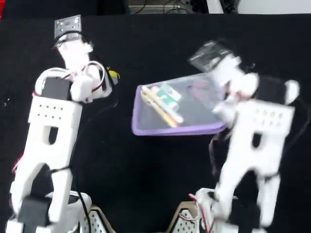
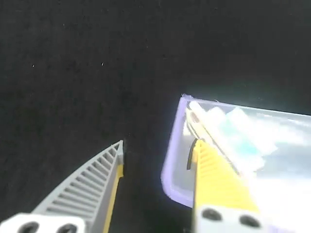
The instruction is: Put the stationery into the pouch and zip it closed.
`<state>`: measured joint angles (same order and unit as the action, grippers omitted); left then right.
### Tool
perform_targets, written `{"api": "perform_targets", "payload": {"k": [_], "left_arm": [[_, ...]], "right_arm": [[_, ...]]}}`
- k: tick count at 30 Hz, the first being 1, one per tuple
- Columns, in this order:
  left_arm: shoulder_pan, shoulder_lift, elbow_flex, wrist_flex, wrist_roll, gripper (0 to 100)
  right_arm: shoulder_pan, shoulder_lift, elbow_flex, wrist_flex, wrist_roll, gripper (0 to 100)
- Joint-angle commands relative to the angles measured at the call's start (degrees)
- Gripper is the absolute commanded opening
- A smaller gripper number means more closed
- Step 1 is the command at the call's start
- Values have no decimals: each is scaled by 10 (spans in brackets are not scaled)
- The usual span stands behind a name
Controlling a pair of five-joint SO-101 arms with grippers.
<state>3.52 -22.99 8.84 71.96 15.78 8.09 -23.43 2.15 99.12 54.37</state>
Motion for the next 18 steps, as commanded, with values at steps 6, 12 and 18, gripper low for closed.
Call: {"api": "perform_targets", "payload": {"k": [6,12,18], "left_arm": [[7,-245,129,-2,-12,232],[9,-363,247,-35,-98,232],[58,-507,360,-63,-130,232]], "right_arm": [[-253,-193,83,-3,-203,11],[-354,-193,47,-10,-287,11],[-366,-193,36,-57,-312,11]]}}
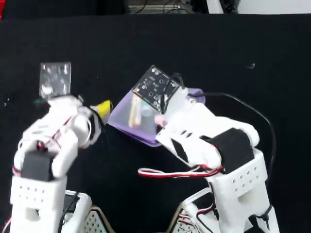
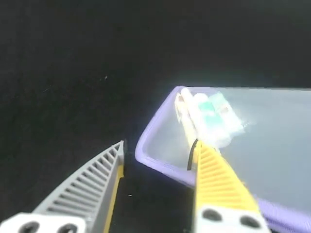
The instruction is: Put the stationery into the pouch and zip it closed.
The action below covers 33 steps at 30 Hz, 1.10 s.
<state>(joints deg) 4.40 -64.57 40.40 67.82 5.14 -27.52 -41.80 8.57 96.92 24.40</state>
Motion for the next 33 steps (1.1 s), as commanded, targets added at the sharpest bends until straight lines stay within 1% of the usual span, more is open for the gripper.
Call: {"api": "perform_targets", "payload": {"k": [1,3,10,12,16,18,19,22,29,31,33], "left_arm": [[67,-122,60,-21,-32,232],[104,-183,87,-21,-41,232],[182,-352,164,-11,-59,233],[198,-376,176,-3,-59,241],[218,-397,182,23,-60,316],[217,-396,184,23,-64,318],[218,-396,192,20,-78,318],[215,-396,238,-24,-130,318],[212,-396,333,-154,-137,317],[208,-396,339,-175,-156,316],[204,-396,341,-193,-178,292]], "right_arm": [[-9,-9,-29,-40,-12,11],[-9,-9,-31,-43,-12,11],[-9,-9,-27,-76,-33,11],[-10,-6,-24,-88,-33,11],[-9,23,-25,-104,-45,11],[-11,44,-28,-110,-57,11],[-11,52,-28,-113,-59,11],[-11,70,-29,-121,-61,11],[-11,73,-33,-119,-61,11],[-11,73,-32,-119,-61,11],[-11,73,-31,-119,-61,11]]}}
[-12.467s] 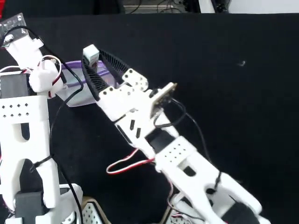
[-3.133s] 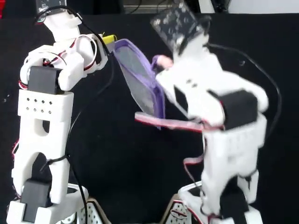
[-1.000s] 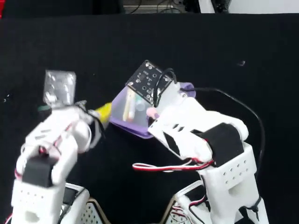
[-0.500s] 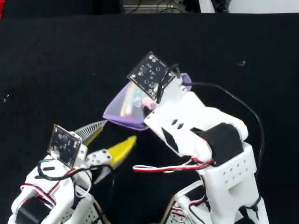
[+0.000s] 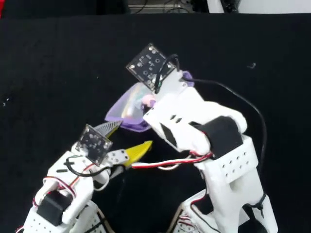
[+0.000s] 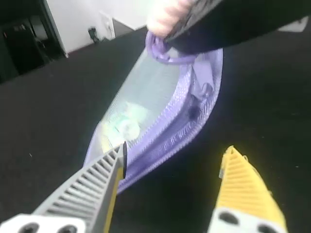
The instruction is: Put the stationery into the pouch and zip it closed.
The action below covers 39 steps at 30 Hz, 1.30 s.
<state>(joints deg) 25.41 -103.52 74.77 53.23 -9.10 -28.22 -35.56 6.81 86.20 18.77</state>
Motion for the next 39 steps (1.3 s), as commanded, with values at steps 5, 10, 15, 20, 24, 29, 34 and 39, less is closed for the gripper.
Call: {"api": "perform_targets", "payload": {"k": [5,10,15,20,24,29,34,39], "left_arm": [[-6,-5,0,-84,-62,261],[0,-4,54,-172,-62,256],[28,-4,76,-193,-62,256],[27,-4,83,-214,-62,252],[21,33,94,-248,-62,156],[7,89,94,-277,-62,105],[-6,105,94,-276,-60,34],[-38,104,94,-265,-59,28]], "right_arm": [[-4,10,-12,-11,-4,11],[-4,10,-12,-11,-4,11],[-4,10,-13,-11,-4,11],[-4,10,-13,-11,-15,11],[-4,10,-12,-11,-19,11],[-4,10,-15,-11,-20,11],[-2,10,-16,-13,-20,11],[22,10,-16,-16,-20,11]]}}
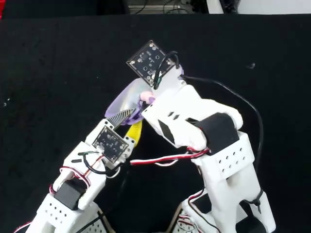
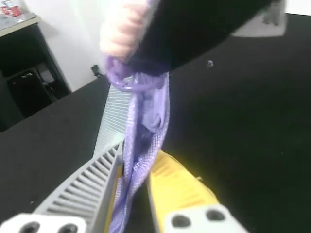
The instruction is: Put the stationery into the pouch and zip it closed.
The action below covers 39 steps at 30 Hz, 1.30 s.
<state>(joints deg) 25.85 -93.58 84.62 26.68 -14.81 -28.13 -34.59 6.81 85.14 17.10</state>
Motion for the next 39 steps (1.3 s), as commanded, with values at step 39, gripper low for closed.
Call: {"api": "perform_targets", "payload": {"k": [39], "left_arm": [[-38,-110,-10,143,-1,28]], "right_arm": [[358,385,-276,-137,27,11]]}}
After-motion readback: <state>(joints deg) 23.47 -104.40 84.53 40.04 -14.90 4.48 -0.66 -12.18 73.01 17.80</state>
